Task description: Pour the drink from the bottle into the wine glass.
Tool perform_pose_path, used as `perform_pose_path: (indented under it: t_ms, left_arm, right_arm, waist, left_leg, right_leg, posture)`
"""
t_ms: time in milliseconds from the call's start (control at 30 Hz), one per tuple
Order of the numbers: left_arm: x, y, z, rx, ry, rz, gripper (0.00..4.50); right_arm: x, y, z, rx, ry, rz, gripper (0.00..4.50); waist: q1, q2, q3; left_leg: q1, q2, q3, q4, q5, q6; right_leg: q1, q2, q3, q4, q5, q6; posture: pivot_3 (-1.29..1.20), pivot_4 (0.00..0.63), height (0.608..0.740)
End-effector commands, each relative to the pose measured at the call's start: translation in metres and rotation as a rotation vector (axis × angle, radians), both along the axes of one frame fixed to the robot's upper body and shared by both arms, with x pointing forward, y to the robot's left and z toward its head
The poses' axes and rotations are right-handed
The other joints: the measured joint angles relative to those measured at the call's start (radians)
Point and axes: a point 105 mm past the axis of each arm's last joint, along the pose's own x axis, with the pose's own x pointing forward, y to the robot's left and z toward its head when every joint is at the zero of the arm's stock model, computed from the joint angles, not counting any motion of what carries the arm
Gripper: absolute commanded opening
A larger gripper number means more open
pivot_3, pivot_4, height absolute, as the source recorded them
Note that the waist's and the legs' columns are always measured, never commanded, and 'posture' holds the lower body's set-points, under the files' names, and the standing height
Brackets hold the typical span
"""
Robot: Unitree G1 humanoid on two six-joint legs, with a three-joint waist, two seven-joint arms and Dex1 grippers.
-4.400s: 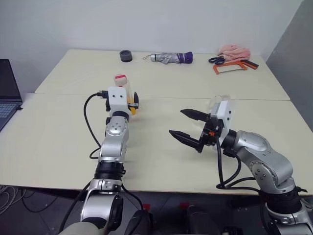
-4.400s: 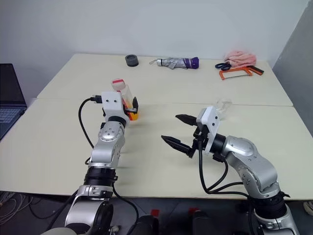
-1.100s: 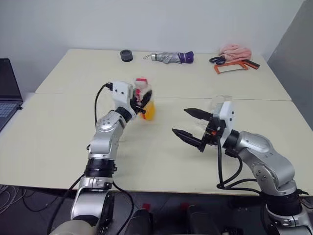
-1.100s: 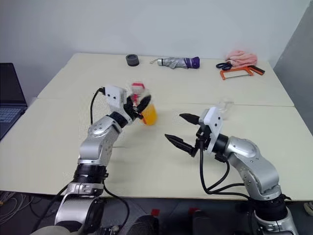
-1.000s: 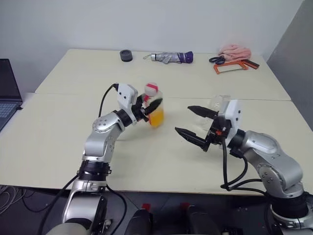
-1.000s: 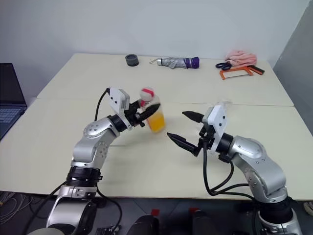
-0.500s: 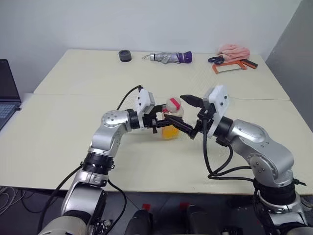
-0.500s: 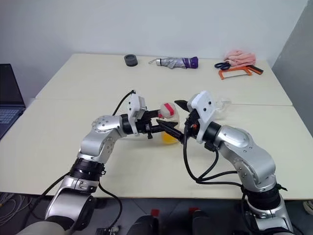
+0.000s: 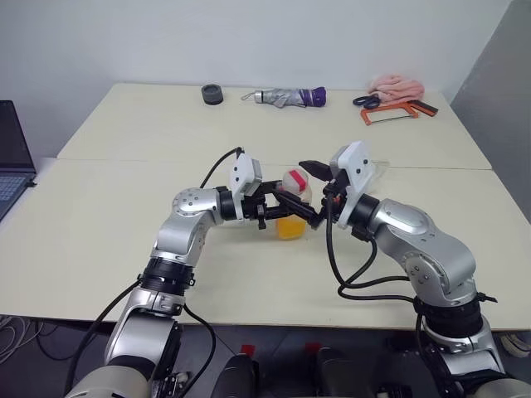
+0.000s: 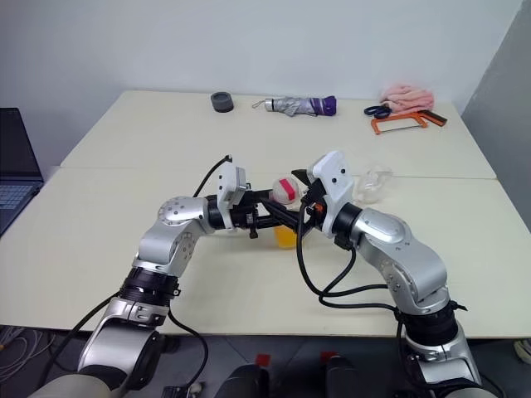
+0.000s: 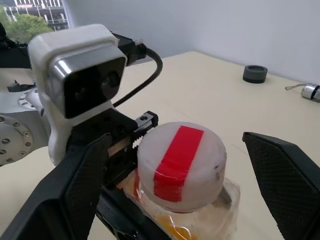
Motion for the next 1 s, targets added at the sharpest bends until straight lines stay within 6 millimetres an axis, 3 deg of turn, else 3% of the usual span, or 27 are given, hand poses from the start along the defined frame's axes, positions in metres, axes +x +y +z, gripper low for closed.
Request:
perform_pose_path:
  t_ms: [33, 200, 233, 333, 500, 567, 733, 867, 967, 1000]
  left_arm:
    - [-0.002, 0.002, 0.020, -0.029, -0.061, -0.017, 1.92]
    - [-0.003, 0.005, 0.019, -0.028, -0.046, -0.022, 1.92]
    - [-0.003, 0.006, 0.019, -0.027, -0.042, -0.023, 1.92]
    - [-0.002, 0.009, 0.022, -0.029, -0.029, -0.027, 1.92]
    - [-0.001, 0.014, 0.025, -0.011, -0.021, -0.052, 1.91]
    - [-0.001, 0.015, 0.026, 0.003, -0.027, -0.068, 1.91]
    - [0.002, 0.015, 0.031, 0.003, -0.044, -0.066, 1.90]
    - [0.002, 0.014, 0.031, -0.009, -0.044, -0.054, 1.89]
    - [0.002, 0.014, 0.030, -0.013, -0.039, -0.053, 1.89]
    - [0.002, 0.014, 0.030, -0.013, -0.037, -0.053, 1.89]
  right_arm:
    - [-0.003, 0.002, 0.018, 0.040, -0.072, 0.010, 3.86]
    - [-0.007, 0.005, 0.020, 0.054, -0.082, 0.047, 2.05]
    - [-0.008, 0.006, 0.019, 0.053, -0.081, 0.057, 1.88]
    - [-0.013, 0.010, 0.017, 0.034, -0.091, 0.127, 1.88]
    - [-0.027, 0.018, 0.010, -0.118, -0.148, 0.428, 1.88]
    - [-0.021, 0.013, 0.008, -0.206, -0.157, 0.505, 1.88]
    - [0.002, -0.007, 0.017, -0.193, -0.151, 0.424, 1.88]
    - [-0.002, -0.030, 0.033, -0.066, -0.204, 0.262, 3.26]
    - [-0.028, -0.033, 0.039, 0.021, -0.179, 0.230, 4.32]
    - [-0.037, -0.030, 0.036, 0.023, -0.168, 0.232, 4.33]
  waist:
    - [0.000, 0.000, 0.000]
    - [0.000, 0.000, 0.000]
    - [0.000, 0.000, 0.000]
    - [0.000, 0.000, 0.000]
    - [-0.001, 0.001, 0.001]
    - [-0.001, 0.001, 0.001]
    - [-0.001, 0.001, 0.001]
    - [0.001, 0.001, 0.001]
    - [0.003, 0.001, 0.001]
    - [0.002, 0.001, 0.001]
  left_leg:
    - [0.000, 0.000, 0.000, 0.000, 0.000, 0.000]
    - [0.000, 0.000, 0.000, 0.000, 0.000, 0.000]
    - [0.000, 0.000, 0.000, 0.000, 0.000, 0.000]
    - [0.000, 0.000, 0.000, 0.000, 0.000, 0.000]
    - [0.000, -0.001, 0.001, 0.000, 0.000, 0.000]
    - [0.000, -0.001, 0.000, 0.000, 0.000, 0.000]
    - [0.000, 0.000, 0.000, 0.000, 0.000, 0.000]
    - [-0.002, 0.001, -0.001, 0.000, 0.000, 0.000]
    - [-0.011, 0.000, -0.002, 0.002, 0.000, 0.000]
    - [-0.014, 0.000, -0.002, 0.004, 0.001, -0.001]
  right_leg:
    - [0.000, 0.000, 0.000, 0.000, 0.000, 0.000]
    - [0.000, 0.000, 0.000, 0.000, 0.000, 0.000]
    - [0.000, 0.000, 0.000, 0.000, 0.000, 0.000]
    - [0.000, 0.000, 0.000, 0.000, 0.000, 0.000]
    - [0.000, 0.000, 0.000, 0.000, 0.000, 0.000]
    - [0.000, 0.000, 0.000, 0.000, 0.000, 0.000]
    - [0.000, 0.001, -0.001, 0.000, 0.000, 0.000]
    - [-0.001, 0.000, 0.000, 0.000, 0.000, 0.000]
    - [-0.009, -0.003, 0.000, 0.001, 0.000, 0.000]
    - [-0.012, -0.004, 0.000, 0.003, 0.000, 0.000]
  posture:
    - [0.00, 0.150, 0.740]
    - [0.00, 0.150, 0.740]
    - [0.00, 0.150, 0.740]
    - [0.00, 0.150, 0.740]
    - [0.00, 0.150, 0.740]
    - [0.00, 0.150, 0.740]
    - [0.00, 0.150, 0.740]
    - [0.00, 0.150, 0.740]
    - [0.00, 0.150, 0.740]
    - [0.00, 0.150, 0.740]
